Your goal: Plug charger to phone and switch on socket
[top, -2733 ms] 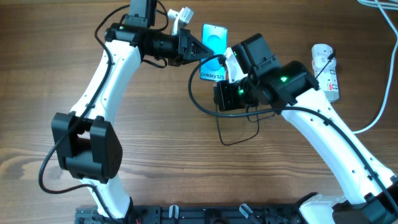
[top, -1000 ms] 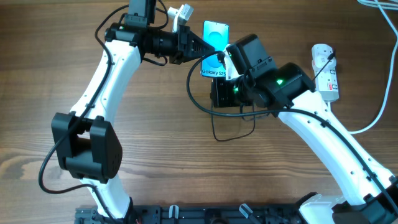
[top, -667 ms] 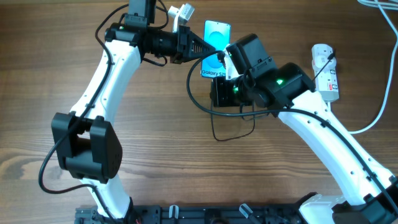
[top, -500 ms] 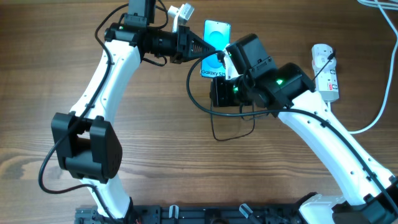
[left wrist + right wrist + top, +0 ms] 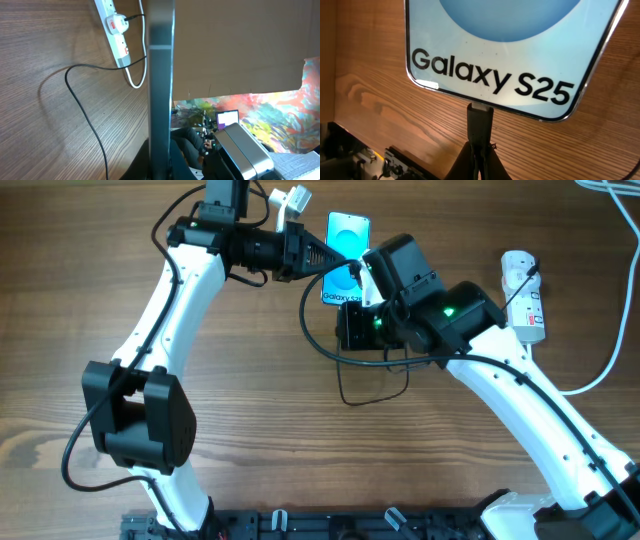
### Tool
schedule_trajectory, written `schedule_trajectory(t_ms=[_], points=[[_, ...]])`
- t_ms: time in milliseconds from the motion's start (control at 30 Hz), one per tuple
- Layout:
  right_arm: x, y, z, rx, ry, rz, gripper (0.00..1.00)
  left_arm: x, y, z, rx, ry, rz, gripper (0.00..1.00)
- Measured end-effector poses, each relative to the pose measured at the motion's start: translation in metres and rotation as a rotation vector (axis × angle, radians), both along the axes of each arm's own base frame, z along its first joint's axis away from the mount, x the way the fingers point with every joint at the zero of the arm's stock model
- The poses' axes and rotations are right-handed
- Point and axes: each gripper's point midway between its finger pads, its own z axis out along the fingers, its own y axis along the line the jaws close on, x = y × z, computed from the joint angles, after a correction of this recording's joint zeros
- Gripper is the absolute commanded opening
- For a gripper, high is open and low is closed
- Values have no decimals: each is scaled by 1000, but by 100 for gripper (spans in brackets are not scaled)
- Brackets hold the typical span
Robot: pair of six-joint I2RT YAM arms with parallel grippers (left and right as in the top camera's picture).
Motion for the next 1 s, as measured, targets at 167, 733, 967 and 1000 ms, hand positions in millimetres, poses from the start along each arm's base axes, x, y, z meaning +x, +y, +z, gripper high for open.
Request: schedule_trajectory(t_ms=[167,733,967,1000], points=[[0,2,0,4,-2,2,4,-1,3,-3,15,2,3,4],[4,5,2,38,-9,6,4,1,10,-10,56,45,37,4],[8,11,6,67,-27,11,4,3,18,-11,74,80,66,4],[9,11,6,69,-29,12,4,3,18,-11,74,79,67,4]])
